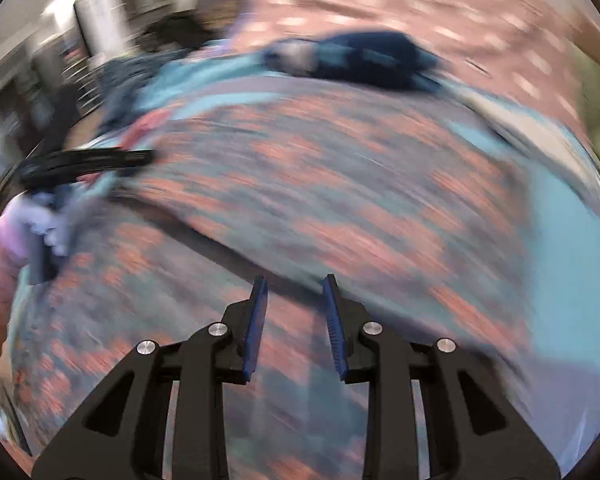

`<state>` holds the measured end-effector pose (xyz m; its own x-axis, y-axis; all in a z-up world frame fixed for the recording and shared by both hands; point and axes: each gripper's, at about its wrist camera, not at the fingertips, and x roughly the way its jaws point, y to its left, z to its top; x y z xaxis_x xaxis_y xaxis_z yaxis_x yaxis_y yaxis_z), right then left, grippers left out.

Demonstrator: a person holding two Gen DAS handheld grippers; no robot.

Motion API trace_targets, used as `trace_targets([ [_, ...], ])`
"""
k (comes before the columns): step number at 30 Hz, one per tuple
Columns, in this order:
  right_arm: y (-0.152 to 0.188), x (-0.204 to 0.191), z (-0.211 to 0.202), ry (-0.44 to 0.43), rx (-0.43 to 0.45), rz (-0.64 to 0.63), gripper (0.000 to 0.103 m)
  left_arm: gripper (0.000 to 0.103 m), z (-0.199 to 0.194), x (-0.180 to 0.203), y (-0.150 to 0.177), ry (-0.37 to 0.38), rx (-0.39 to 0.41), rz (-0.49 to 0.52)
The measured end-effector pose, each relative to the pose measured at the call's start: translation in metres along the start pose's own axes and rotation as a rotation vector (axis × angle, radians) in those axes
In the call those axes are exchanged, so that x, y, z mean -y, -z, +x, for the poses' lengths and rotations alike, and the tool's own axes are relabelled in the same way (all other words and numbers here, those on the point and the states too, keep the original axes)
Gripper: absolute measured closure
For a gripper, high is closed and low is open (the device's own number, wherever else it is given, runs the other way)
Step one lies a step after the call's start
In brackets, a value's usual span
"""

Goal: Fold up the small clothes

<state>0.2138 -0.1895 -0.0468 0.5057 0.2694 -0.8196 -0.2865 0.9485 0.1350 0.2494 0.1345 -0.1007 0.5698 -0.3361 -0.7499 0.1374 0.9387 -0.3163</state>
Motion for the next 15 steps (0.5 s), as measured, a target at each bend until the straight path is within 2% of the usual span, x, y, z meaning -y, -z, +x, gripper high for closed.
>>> trace_targets([
  [3,0.028,0.047,-0.009,0.09,-0.022,0.131,0.076,0.091,-0.001,0.009,0.003,-0.048,0.004,0.027],
  [5,0.038,0.063,-0.016,0.149,0.022,0.171,0.088,0.087,-0.001,0.017,0.003,-0.078,0.004,0.051],
  [6,0.04,0.073,-0.022,0.26,0.077,0.205,0.103,0.081,-0.002,0.02,0.004,-0.09,0.003,0.061],
  [7,0.043,0.081,-0.028,0.331,0.119,0.253,0.103,0.077,-0.003,0.026,0.006,-0.095,-0.002,0.075],
  [8,0.047,0.092,-0.032,0.315,0.142,0.328,0.103,0.07,-0.004,0.031,0.009,-0.102,-0.006,0.096],
  [9,0.054,0.109,-0.033,0.237,0.148,0.458,0.103,0.066,-0.004,0.035,0.011,-0.113,-0.007,0.115],
  [11,0.066,0.122,-0.033,0.157,0.151,0.595,0.103,0.063,-0.004,0.049,0.018,-0.173,-0.007,0.201],
  [13,0.064,0.113,-0.035,0.186,0.146,0.537,0.103,0.063,-0.003,0.054,0.02,-0.208,-0.006,0.237],
  [15,0.062,0.1,-0.038,0.197,0.137,0.454,0.097,0.062,-0.001,0.055,0.019,-0.223,-0.011,0.233],
])
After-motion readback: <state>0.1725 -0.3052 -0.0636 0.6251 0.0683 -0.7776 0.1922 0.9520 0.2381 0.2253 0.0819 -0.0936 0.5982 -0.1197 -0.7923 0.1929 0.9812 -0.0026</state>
